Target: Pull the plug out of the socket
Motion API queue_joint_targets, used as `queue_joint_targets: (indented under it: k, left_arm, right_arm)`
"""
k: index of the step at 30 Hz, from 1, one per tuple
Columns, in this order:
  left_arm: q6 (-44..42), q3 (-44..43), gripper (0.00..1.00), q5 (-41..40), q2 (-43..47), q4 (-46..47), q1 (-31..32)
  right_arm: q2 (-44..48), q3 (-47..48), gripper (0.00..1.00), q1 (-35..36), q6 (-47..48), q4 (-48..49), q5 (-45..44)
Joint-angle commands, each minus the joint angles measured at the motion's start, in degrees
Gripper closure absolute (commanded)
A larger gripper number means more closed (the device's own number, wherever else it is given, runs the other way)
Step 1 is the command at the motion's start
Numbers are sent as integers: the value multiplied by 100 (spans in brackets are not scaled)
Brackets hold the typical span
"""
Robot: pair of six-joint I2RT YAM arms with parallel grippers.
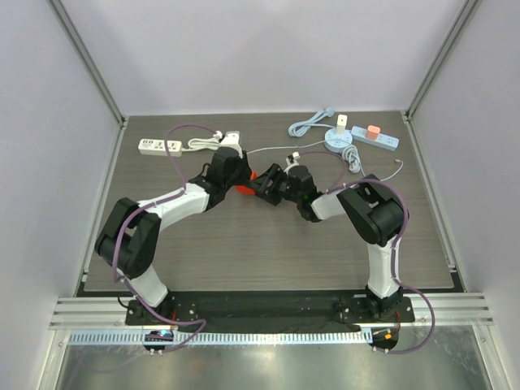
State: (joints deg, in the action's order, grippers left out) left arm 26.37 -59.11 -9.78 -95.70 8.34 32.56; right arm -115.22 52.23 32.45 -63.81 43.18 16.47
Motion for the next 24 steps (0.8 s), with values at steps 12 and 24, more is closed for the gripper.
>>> queue_joint_targets:
  k: [12, 24]
  left_arm:
    - [1019, -495, 100, 644, 895, 1162, 207]
    - [642, -1022, 100, 575, 799, 433, 260]
  right_arm:
    - [-607, -46, 99, -362, -299, -1100, -1075]
    - [-511, 42, 99, -467, 313, -995, -514]
